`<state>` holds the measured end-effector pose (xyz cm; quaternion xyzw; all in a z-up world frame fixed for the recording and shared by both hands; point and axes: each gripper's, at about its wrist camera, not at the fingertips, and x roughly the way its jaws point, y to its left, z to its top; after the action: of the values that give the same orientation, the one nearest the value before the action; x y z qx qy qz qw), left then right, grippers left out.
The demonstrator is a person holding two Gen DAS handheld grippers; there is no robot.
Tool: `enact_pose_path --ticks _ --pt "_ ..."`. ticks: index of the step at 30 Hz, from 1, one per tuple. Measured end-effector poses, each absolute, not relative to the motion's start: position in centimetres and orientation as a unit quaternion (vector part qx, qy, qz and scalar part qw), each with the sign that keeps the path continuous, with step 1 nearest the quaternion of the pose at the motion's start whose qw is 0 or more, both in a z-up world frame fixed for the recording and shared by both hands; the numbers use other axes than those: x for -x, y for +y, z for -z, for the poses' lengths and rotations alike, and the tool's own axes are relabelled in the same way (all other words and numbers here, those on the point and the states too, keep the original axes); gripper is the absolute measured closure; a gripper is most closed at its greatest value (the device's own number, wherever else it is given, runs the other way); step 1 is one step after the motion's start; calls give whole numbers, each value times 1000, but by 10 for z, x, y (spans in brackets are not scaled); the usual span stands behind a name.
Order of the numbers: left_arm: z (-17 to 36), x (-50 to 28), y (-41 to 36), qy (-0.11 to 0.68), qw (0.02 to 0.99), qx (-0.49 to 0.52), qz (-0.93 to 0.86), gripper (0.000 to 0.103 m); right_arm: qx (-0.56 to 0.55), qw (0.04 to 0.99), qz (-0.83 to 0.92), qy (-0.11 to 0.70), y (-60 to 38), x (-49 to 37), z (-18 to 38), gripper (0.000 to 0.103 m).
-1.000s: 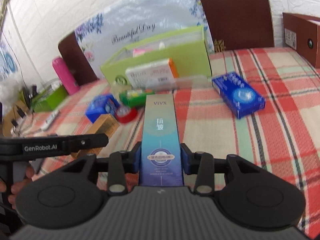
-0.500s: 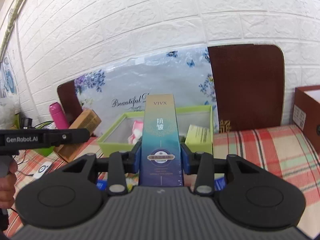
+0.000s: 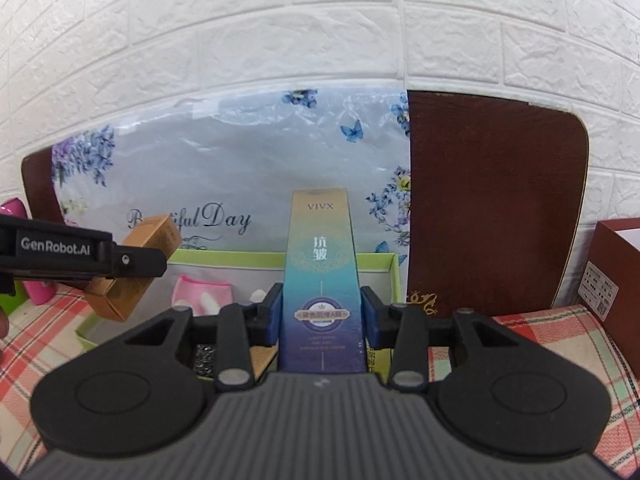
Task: Organize objects
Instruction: 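Carry tan box and VIVX box into the lime-green box and open both grippers, then reach left gripper to the blue square box while right gripper reaches the blue medicine box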
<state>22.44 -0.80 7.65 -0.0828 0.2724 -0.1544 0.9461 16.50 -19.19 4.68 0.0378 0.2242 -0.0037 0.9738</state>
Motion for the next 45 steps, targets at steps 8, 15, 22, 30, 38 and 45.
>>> enact_pose_path --ticks 8,15,22,30,38,45 --pt "-39 -238 -9 291 943 65 145 26 9 972 -6 234 -187 -182 -10 34" --pt "-54 -226 -9 300 942 72 133 26 7 973 -3 229 -190 -172 -13 22" --pt "-83 -187 -23 294 947 50 123 26 -24 979 12 201 -204 -133 -43 4" --pt "-94 -140 -30 296 945 44 131 25 -52 984 8 170 -221 -69 -64 0" --pt "-76 -84 -20 308 936 64 156 24 -74 982 9 174 -236 -14 -53 0" --pt "-19 -33 -13 342 915 76 197 24 -65 970 7 235 -250 29 -2 0"
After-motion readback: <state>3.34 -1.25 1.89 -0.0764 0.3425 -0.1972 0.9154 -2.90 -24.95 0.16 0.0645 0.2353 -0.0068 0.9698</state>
